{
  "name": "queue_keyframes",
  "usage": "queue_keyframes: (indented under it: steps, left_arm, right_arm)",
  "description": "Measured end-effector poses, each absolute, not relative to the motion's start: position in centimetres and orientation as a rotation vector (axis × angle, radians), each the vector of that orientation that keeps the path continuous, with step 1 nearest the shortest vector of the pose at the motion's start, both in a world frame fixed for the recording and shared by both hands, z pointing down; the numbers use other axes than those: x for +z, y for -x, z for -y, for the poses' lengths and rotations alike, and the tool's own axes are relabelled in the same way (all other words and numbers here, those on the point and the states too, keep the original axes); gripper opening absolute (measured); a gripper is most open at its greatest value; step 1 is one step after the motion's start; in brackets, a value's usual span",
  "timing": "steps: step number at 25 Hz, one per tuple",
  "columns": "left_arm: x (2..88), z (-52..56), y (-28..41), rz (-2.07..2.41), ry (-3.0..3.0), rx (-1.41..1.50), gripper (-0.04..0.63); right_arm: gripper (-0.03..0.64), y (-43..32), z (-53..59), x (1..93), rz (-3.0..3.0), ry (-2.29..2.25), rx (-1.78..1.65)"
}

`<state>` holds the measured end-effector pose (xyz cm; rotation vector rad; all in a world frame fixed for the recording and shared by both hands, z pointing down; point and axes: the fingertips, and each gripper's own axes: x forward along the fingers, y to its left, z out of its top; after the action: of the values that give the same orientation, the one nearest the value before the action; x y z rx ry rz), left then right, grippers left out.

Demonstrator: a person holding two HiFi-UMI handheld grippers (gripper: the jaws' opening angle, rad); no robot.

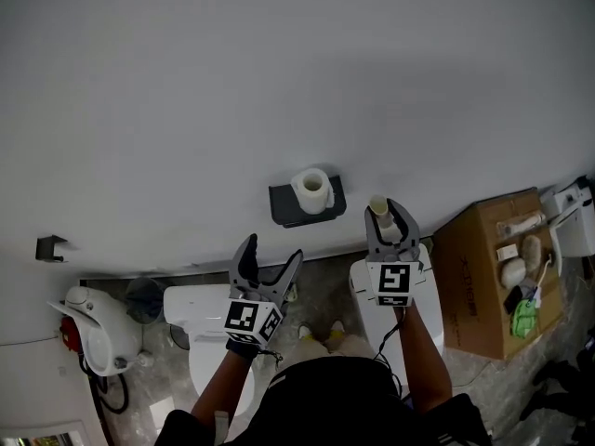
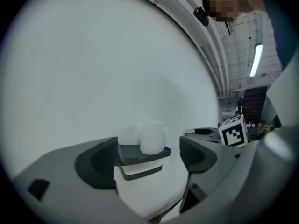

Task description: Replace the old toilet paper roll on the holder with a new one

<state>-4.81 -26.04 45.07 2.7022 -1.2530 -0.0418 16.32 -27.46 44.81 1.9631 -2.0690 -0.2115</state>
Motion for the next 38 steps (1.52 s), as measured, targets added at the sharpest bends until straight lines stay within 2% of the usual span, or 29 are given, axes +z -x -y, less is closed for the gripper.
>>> queue_keyframes:
  steps: [5, 10, 19, 23, 30, 31, 33, 38]
  left_arm:
    - [44.4, 26.5, 1.6, 1.29, -2.704, -0.084, 0.407]
    - [45.1, 28.8, 1.3, 1.435, -2.638, 0.002, 0.414]
    - [43.9, 31.4, -3.8, 1.336, -2.715, 0.014, 0.423]
    - [44.3, 33.8, -5.9, 1.38, -2.746, 0.109, 0.423]
    - [45.5, 34.9, -5.8, 1.42, -2.688, 0.107, 0.423]
    - [45.5, 34.9, -5.5, 1.424, -2.676, 0.095, 0.417]
    - [45.6, 34.8, -5.0, 1.435, -2.67, 0.089, 0.268]
    - [45.4, 34.3, -5.3, 1.431, -2.713, 0.109, 0.265]
  right_arm:
    - [0.158, -17.9, 27.2, 46.8, 2.104, -1.987, -0.143]
    - [0.16, -17.3, 26.8, 47.0, 2.17, -1.989, -0.092]
    - [0.163, -17.6, 25.9, 45.8, 2.182, -1.981, -0.128]
    - [0.163, -18.2, 25.1, 45.8, 2.177, -1.985, -0.128]
    - [0.164, -19.3, 24.3, 45.3, 2.141, -2.028, -0.119]
    - [0.164, -19.4, 24.3, 45.3, 2.138, -2.032, -0.119]
    - [0.164, -19.3, 24.3, 45.3, 2.139, -2.032, -0.119]
    - [0.164, -18.7, 24.3, 45.3, 2.159, -2.013, -0.126]
